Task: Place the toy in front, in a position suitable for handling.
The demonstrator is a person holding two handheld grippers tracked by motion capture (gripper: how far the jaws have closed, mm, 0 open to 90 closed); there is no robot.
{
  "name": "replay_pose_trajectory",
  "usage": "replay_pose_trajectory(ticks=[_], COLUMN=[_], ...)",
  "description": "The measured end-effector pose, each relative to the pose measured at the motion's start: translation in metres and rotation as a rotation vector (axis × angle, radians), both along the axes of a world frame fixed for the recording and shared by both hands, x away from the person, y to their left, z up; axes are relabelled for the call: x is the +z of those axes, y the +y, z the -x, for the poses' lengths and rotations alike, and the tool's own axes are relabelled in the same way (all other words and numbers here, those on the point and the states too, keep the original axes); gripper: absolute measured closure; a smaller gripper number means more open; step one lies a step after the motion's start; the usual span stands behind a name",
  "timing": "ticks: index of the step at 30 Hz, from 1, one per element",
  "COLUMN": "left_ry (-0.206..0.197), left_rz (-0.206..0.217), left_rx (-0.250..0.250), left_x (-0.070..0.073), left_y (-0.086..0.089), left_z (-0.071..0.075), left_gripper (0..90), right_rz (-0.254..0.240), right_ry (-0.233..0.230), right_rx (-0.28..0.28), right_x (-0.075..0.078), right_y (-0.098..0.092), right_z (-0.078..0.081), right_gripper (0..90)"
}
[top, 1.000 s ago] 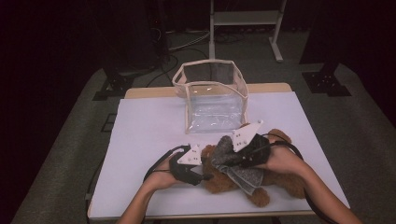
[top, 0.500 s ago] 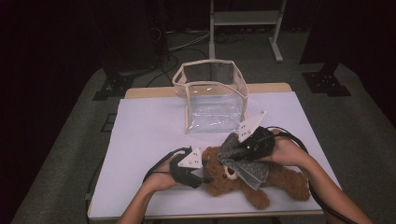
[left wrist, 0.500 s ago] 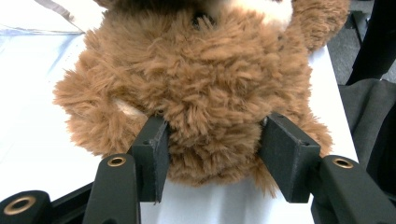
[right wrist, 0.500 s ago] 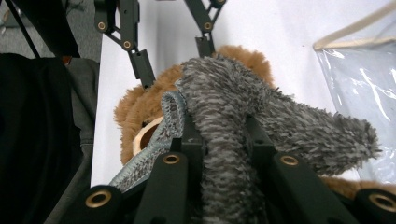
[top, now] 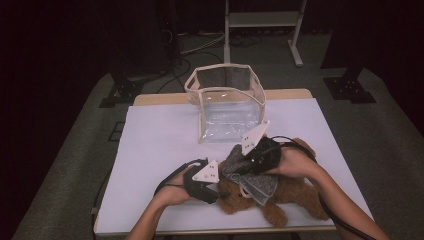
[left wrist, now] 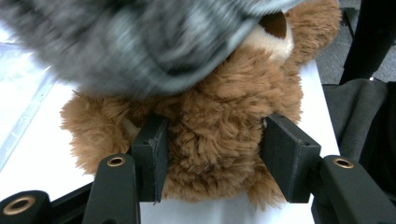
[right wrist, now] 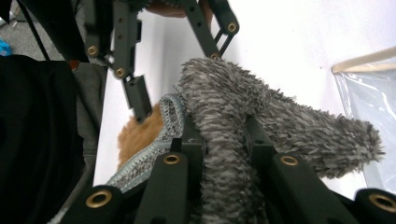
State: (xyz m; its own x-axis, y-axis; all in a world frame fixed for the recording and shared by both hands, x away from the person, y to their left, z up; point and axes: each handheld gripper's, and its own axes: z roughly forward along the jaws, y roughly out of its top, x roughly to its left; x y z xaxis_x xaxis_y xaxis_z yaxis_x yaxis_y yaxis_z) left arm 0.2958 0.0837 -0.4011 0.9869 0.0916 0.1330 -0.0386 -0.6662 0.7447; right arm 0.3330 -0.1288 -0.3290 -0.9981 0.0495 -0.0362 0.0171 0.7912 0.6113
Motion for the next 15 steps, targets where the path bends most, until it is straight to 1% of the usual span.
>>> replay_pose_trajectory(ticks=[2, 3, 4, 6, 7, 9, 11, 13, 15], left_ry=[0.001, 0.005, 0.002, 0.0, -0.002, -0.006, -0.009, -0.005, -0.006], left_rz=[0.003, 0.008, 0.012, 0.01, 0.009, 0.008, 0.005, 0.009, 0.007], left_rx=[-0.004, -0.004, -0.007, -0.012, -0.013, -0.017, -0.017, -0.022, -0.021], left_x=[0.0, 0.0, 0.0, 0.0, 0.001, 0.001, 0.0, 0.0, 0.0], left_y=[0.001, 0.001, 0.001, 0.0, 0.0, -0.001, -0.002, -0.001, 0.0], left_z=[0.0, 0.0, 0.0, 0.001, 0.001, 0.001, 0.001, 0.002, 0.001], left_gripper=[44.6, 45.0, 45.3, 45.4, 45.4, 45.5, 45.6, 45.6, 46.0], right_rz=[0.011, 0.012, 0.013, 0.031, 0.041, 0.035, 0.021, -0.001, -0.015], right_ry=[-0.004, 0.0, 0.006, -0.001, 0.002, 0.008, 0.003, 0.006, 0.018], right_rx=[0.005, 0.001, -0.007, -0.018, -0.036, -0.043, -0.038, -0.017, -0.006], right_x=[-0.002, -0.002, -0.002, -0.002, -0.002, -0.002, -0.002, -0.002, -0.003], right_y=[0.002, 0.0, -0.004, -0.015, -0.021, -0.025, -0.021, -0.014, -0.008], right_z=[0.0, 0.0, 0.0, -0.001, -0.002, -0.002, -0.002, -0.002, -0.002], right_gripper=[74.7, 74.7, 74.7, 74.7, 74.7, 74.7, 74.7, 74.6, 74.6])
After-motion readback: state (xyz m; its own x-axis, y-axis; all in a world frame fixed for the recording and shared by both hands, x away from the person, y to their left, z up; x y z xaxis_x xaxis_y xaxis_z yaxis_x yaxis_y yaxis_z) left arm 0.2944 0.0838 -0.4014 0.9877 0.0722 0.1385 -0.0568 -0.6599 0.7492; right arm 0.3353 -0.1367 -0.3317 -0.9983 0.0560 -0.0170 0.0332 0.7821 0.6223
